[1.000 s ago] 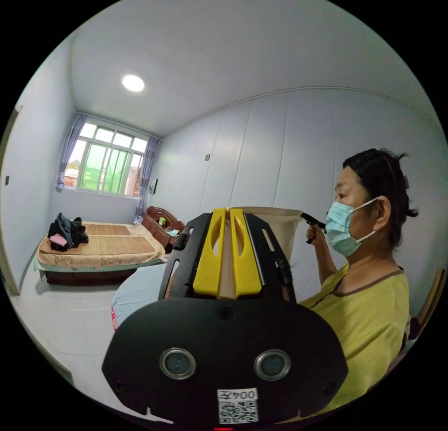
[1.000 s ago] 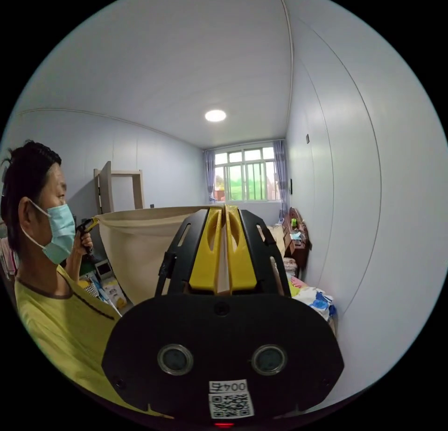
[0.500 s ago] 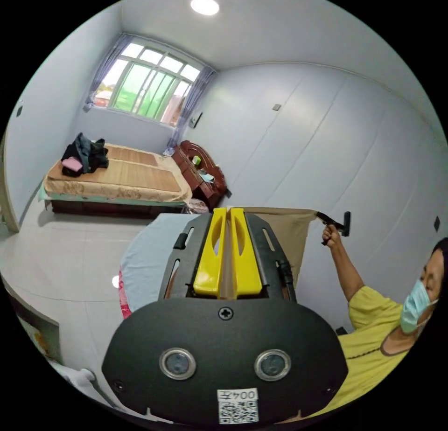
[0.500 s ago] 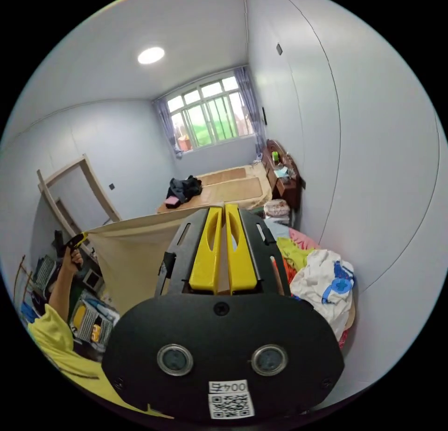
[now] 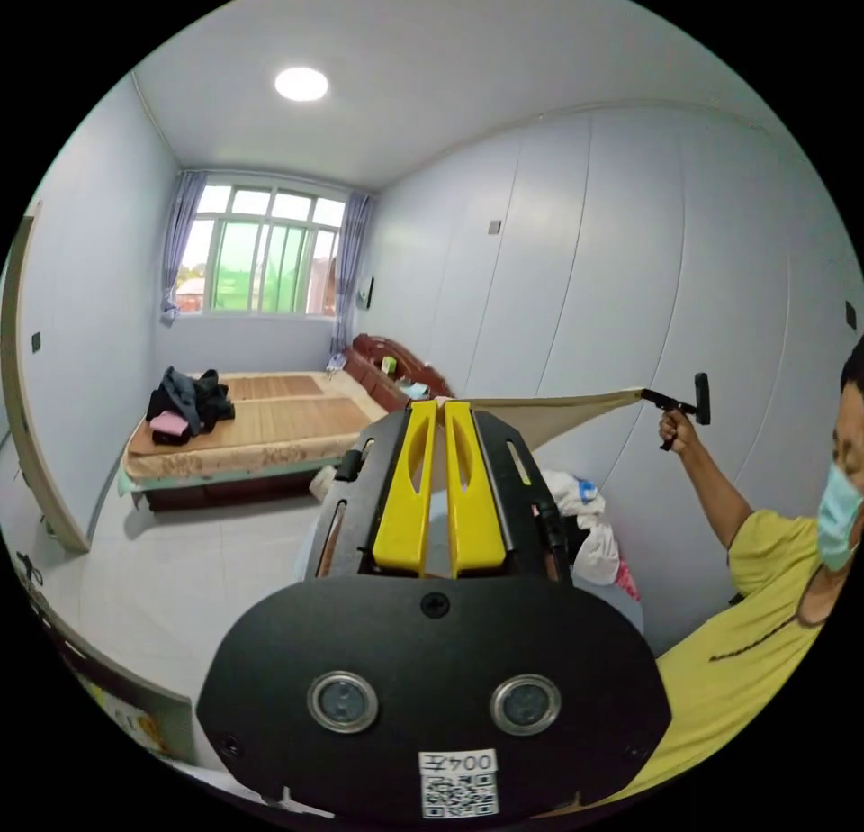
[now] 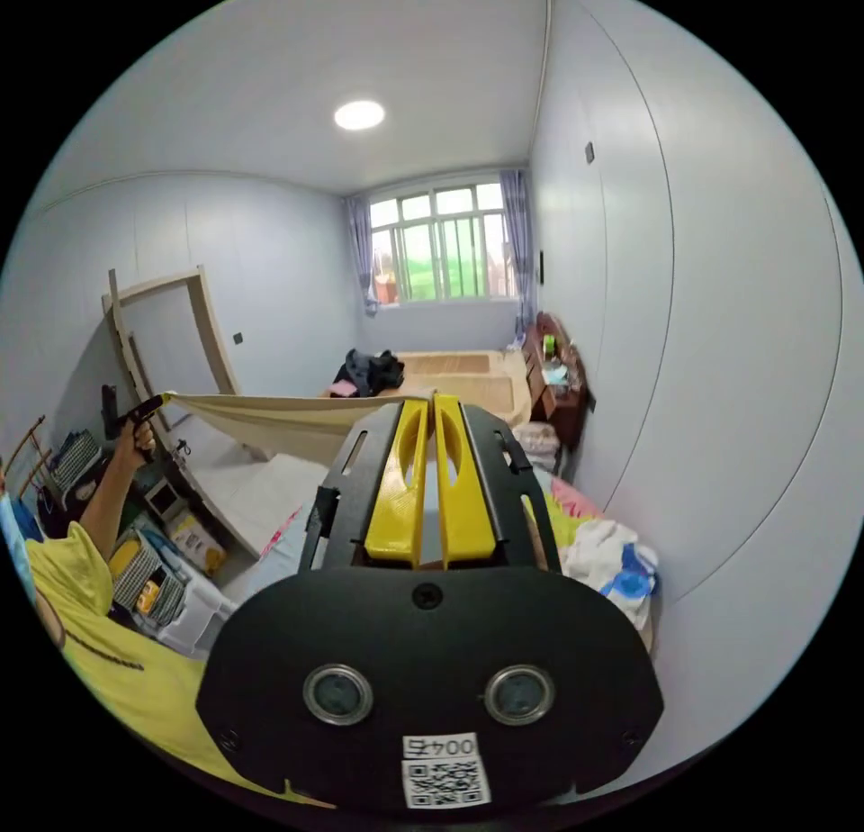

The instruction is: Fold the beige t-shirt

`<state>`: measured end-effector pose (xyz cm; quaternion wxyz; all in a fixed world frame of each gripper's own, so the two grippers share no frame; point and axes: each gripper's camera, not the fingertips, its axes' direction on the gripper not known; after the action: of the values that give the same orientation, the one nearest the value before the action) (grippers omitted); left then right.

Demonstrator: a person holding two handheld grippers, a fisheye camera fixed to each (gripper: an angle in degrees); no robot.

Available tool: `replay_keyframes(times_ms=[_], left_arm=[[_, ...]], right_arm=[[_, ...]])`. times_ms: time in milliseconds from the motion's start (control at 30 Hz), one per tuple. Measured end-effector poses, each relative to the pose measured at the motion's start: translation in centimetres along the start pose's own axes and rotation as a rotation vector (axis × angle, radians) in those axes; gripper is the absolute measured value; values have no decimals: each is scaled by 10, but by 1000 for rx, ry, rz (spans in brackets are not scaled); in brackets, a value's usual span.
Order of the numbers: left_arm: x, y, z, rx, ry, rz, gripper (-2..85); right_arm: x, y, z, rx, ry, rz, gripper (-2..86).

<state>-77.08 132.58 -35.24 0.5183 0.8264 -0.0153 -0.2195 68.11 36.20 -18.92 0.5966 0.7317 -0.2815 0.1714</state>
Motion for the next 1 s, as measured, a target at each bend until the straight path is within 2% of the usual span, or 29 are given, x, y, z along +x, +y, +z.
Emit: replay_keyframes(times_ms=[133, 300, 400, 467, 667, 1000], left_arm=[[-18, 102, 63, -155, -47, -40, 15], [-56, 267, 142, -350, -56, -330, 17], [-63, 334, 168, -452, -81, -442, 17], [-62, 362, 181, -521, -109, -464, 18], [-53, 402, 206, -662, -163, -495, 17], [-62, 435, 234, -840, -265, -779, 17]], right_arm=[[31, 128, 68, -172, -44, 105, -6], [55, 289, 137, -380, -28, 232, -6], [64, 382, 162, -509, -8, 329, -6], [72, 447, 170, -579, -9, 428, -6], [78, 560, 160, -683, 16, 552, -6], [72, 666, 140, -794, 15, 595, -4]])
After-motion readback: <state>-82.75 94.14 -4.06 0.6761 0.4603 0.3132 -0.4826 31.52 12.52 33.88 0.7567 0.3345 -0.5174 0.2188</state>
